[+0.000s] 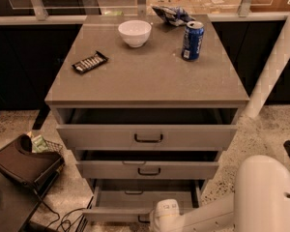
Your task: Open bottom drawer
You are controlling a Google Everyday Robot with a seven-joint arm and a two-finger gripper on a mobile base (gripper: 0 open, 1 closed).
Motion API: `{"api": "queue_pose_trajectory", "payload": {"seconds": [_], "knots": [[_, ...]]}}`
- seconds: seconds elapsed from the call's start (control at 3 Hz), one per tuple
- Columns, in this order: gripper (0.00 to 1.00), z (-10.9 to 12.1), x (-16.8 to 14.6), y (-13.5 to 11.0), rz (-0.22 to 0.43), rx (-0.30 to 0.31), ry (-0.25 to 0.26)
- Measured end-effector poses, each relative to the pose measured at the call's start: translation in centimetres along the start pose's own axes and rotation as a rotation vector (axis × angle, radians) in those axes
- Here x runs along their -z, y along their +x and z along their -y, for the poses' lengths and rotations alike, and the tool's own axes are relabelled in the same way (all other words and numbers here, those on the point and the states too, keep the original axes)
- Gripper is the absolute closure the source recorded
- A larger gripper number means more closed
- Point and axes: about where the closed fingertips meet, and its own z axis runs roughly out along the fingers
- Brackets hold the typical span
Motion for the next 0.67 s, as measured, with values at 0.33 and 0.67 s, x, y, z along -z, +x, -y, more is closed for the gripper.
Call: {"api": "queue_pose_trajectory", "payload": {"seconds": [0.33,0.67], "knots": [[1.00,2.47,0.92,1.92,-0.016,0.007,0.025],[1.00,2.54,1.20,1.89,-0.019,0.008,0.025]]}}
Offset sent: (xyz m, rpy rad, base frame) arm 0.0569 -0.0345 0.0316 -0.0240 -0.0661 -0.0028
